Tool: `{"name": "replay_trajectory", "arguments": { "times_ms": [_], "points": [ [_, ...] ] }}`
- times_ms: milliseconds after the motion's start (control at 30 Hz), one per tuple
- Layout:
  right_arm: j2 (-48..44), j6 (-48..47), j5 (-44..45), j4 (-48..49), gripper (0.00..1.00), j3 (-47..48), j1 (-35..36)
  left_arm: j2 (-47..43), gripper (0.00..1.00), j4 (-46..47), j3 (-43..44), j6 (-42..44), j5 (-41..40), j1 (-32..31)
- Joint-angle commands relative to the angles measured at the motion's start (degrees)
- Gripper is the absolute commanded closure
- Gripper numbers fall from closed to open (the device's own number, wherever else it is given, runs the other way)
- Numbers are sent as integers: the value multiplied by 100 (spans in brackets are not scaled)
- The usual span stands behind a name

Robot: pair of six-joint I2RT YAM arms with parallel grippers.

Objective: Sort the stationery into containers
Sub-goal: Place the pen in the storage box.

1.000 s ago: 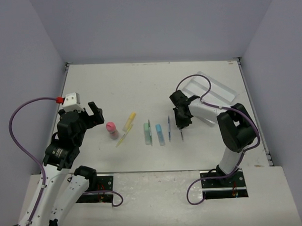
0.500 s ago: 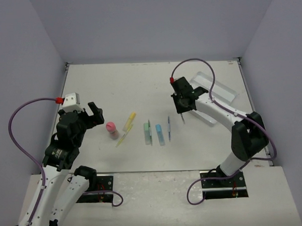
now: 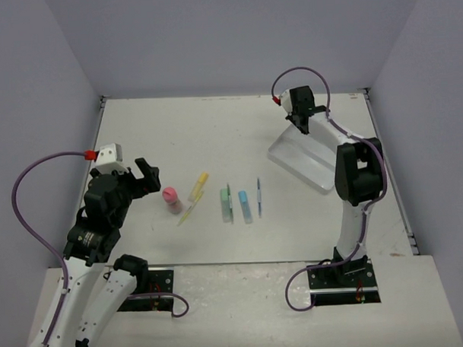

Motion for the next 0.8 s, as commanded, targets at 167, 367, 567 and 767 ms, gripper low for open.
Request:
{"name": "replay_trajectory", "arguments": {
  "times_ms": [167, 367, 567, 767],
  "points": [
    [583, -1200, 76, 344, 100, 651, -298, -74, 0, 285, -75, 158, 257, -82],
    [639, -1406, -100, 295, 93, 602, -475, -29, 0, 285, -71, 174, 275, -115],
    [627, -1353, -312, 104, 67, 541, -518, 25, 0, 298, -69, 185, 300, -112],
    [347, -267, -1163, -804, 25, 1187, -516, 23, 0, 304, -69, 194, 305, -113]
  ]
}}
